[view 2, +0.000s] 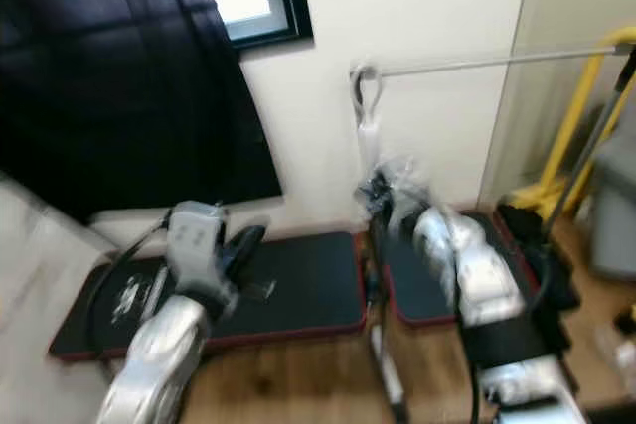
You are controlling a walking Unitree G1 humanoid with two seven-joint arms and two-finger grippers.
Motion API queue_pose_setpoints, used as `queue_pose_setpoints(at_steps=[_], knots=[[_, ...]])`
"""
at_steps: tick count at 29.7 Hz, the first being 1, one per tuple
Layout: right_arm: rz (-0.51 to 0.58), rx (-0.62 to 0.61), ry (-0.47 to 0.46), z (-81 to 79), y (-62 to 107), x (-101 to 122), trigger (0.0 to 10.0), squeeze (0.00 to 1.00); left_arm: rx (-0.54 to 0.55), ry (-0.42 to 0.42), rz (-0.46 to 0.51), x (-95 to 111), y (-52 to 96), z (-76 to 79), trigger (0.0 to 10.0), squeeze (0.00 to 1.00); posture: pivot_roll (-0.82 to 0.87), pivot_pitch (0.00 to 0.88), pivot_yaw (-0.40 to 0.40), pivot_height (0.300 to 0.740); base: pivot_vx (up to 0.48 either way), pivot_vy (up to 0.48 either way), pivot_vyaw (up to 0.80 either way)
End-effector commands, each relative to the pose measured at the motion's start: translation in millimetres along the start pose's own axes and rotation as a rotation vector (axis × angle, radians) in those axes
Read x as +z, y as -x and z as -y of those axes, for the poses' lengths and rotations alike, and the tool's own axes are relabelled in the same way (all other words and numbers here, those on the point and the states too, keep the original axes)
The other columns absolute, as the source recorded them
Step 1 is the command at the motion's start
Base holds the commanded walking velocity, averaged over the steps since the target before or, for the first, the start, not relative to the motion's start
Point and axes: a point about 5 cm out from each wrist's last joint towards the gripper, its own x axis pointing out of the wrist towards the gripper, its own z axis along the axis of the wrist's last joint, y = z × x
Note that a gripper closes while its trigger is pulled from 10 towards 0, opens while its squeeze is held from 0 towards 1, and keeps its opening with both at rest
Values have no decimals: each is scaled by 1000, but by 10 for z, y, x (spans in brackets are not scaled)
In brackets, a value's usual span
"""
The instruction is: Sweep floor
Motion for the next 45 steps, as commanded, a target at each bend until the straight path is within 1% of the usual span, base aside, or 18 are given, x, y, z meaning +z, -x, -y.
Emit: queue_pose_setpoints(at_steps=[1,4,5,7,9,10,12,14,17,18,21,25,30,36,37,38,39,45], knots=[[61,2,24,-36,-34,154,10000,0,-11,-4,-19,-23,27,-5,10000,0,-56,67,-8,740,0,0,0],[82,-3,11,-34,-96,203,10000,0,-36,3,-15,4,91,53,10000,0,-50,103,-12,740,0,0,0],[117,8,-31,-55,-182,243,10000,0,-75,5,-5,61,183,133,10000,0,-32,149,-20,740,0,0,0],[117,8,-31,-55,-182,243,10000,0,-75,5,-5,61,183,133,10000,0,-32,149,-20,740,0,0,0],[142,2,-55,-67,-282,274,10000,0,-150,18,7,134,266,251,10000,0,-11,173,-27,740,0,0,0],[157,-14,-46,-61,-332,300,10000,0,-193,19,11,168,300,323,10000,0,-3,185,-28,740,0,0,0],[166,-26,-37,-56,-361,317,10000,0,-218,20,13,188,321,367,10000,0,-3,185,-28,740,0,0,0],[206,-53,29,-44,-400,400,10000,0,-234,28,17,213,342,421,10000,0,8,194,-32,740,0,0,0],[252,-114,136,-42,-484,580,10000,0,-206,49,11,222,394,416,10000,0,23,220,-36,740,0,0,0],[252,-114,136,-42,-484,580,10000,0,-206,49,11,222,394,416,10000,0,23,220,-36,740,0,0,0],[266,-133,217,-110,-564,670,10000,0,-198,53,4,249,458,431,10000,0,46,235,-39,740,0,0,0],[269,-123,208,-183,-612,693,10000,0,-198,51,-7,261,501,433,10000,0,52,237,-35,740,0,0,0],[251,-86,179,-263,-659,636,10000,0,-206,48,-19,276,526,438,10000,0,60,242,-29,740,0,0,0],[249,-82,142,-299,-699,597,10000,0,-210,50,-26,289,537,441,10000,0,57,248,-21,740,0,0,0],[235,-71,139,-315,-711,576,10000,67,-211,50,-27,291,536,441,10000,0,57,248,-21,740,0,0,0],[225,-62,139,-328,-723,558,10000,557,-211,51,-28,293,536,442,10000,0,55,247,-22,740,0,0,0],[230,-60,133,-325,-725,560,10000,1000,-212,51,-29,295,534,443,10000,0,56,246,-24,740,0,0,0],[224,-47,104,-261,-709,545,10000,1000,-211,50,-29,298,520,448,10000,0,46,241,-30,740,0,0,0]])
